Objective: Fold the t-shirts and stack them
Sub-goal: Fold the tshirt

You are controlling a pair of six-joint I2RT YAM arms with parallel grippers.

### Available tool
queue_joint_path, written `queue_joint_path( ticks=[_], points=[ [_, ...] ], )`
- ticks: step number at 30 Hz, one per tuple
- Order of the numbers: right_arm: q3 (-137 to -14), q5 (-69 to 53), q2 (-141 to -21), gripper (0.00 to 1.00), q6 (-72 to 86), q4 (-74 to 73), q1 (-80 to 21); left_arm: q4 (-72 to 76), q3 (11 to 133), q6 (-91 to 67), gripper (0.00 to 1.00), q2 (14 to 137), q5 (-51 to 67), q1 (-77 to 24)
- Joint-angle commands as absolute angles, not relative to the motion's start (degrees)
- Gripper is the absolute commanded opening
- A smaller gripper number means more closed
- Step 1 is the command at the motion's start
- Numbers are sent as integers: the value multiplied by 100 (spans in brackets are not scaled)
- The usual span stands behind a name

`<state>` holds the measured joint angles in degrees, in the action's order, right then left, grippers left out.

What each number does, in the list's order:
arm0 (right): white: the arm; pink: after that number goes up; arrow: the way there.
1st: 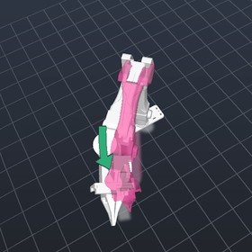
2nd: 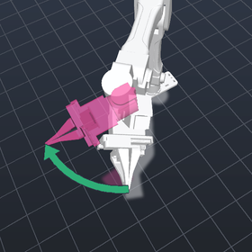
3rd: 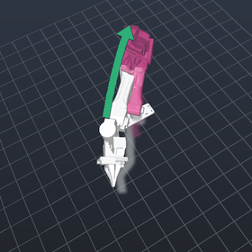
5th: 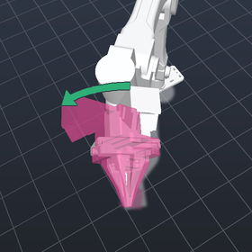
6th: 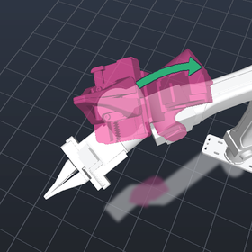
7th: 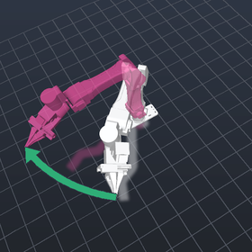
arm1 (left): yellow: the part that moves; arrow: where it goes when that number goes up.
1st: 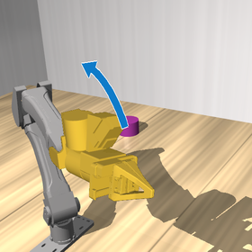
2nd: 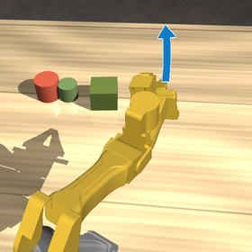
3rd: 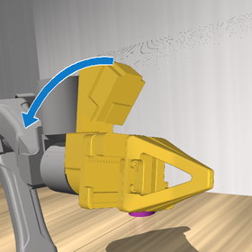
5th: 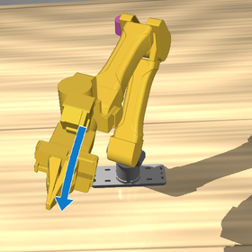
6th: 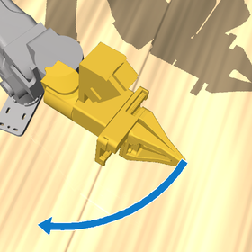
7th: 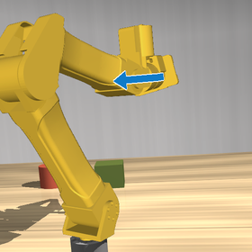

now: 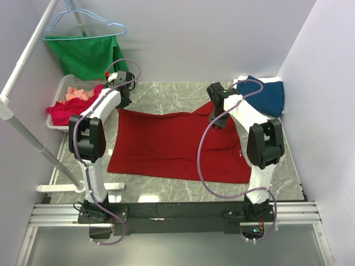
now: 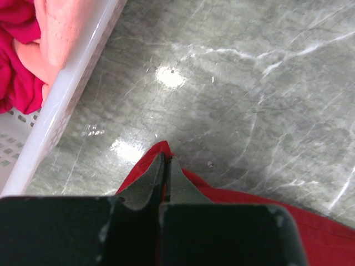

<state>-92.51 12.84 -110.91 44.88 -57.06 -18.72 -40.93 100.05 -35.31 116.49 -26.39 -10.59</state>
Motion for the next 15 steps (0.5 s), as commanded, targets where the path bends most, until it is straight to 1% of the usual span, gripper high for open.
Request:
queue_joint_path(
  ticks=[1,5,9,15],
  points=[
    [-9193,1371,-11021,28,4447,-5687,-1837,-4025,9993,-3524,1,11312,-2760,-1037],
    [-9228,1406,-11039,28,4412,-5678,-1820,-4043,10002,-3516,1,11250,-2646,-1037],
    [-9491,1441,-11301,29,4395,-5564,-1697,-4157,9985,-3559,1,11189,-2505,-1037],
    [-10510,1486,-12021,31,4351,-5116,-1372,-4184,9589,-3630,1,11066,-2365,-1037]
  ],
)
